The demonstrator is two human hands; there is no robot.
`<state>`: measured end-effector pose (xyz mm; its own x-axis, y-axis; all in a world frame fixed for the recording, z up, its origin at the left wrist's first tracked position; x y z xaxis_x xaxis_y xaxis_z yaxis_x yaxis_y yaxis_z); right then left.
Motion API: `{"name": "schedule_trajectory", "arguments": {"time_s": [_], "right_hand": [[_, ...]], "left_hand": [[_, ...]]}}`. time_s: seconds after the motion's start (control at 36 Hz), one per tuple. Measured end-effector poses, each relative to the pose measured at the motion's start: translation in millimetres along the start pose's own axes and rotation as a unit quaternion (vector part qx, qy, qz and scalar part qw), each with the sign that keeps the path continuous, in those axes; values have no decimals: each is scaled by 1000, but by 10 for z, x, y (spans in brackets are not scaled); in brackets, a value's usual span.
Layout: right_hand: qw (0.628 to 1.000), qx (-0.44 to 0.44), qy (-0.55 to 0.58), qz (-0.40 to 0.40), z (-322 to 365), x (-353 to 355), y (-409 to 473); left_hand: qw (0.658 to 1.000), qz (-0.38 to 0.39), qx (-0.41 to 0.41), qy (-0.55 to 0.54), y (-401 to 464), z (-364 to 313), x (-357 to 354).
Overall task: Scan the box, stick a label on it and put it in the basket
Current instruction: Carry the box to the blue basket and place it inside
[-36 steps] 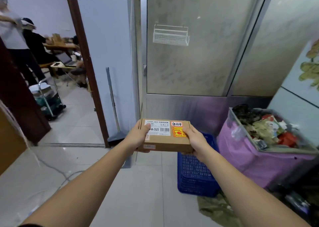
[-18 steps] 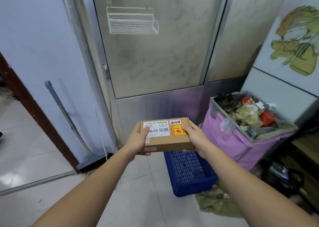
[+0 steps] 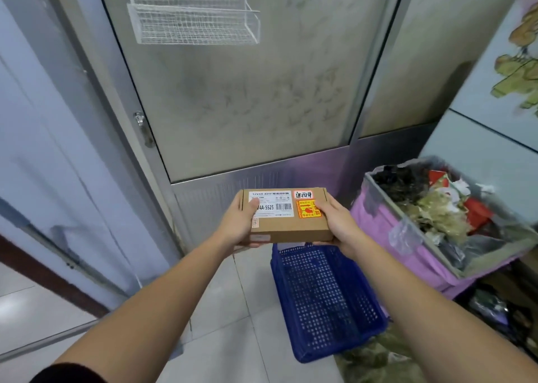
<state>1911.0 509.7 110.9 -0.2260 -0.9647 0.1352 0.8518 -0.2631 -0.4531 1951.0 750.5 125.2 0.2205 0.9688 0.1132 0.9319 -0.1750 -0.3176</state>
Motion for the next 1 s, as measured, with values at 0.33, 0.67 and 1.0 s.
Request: {"name": "schedule_trajectory", "arguments": {"time_s": [0.33, 0.67, 1.0], "right_hand": [[998, -21, 13, -64, 194, -120, 1332], [982, -103, 80, -137, -383, 270, 2393], [970, -155, 114, -147, -1970, 962, 3902]], "left_hand": [[998, 56, 16, 22, 1741, -12, -12], [988, 75, 124, 45, 3043, 631, -594], [973, 47, 224, 18, 4039, 2180, -1816]]}}
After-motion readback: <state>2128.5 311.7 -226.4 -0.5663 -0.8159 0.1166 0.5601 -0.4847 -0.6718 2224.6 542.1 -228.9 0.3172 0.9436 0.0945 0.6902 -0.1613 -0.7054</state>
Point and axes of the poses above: each hand's wrist, its own y-axis towards the middle knuckle, its own x-axis out of the back of the hand, z = x × y, the point moved 8 cm from there along y, towards the middle knuckle, and after that the axes turned 1 degree about -x, right-handed, at the moved point
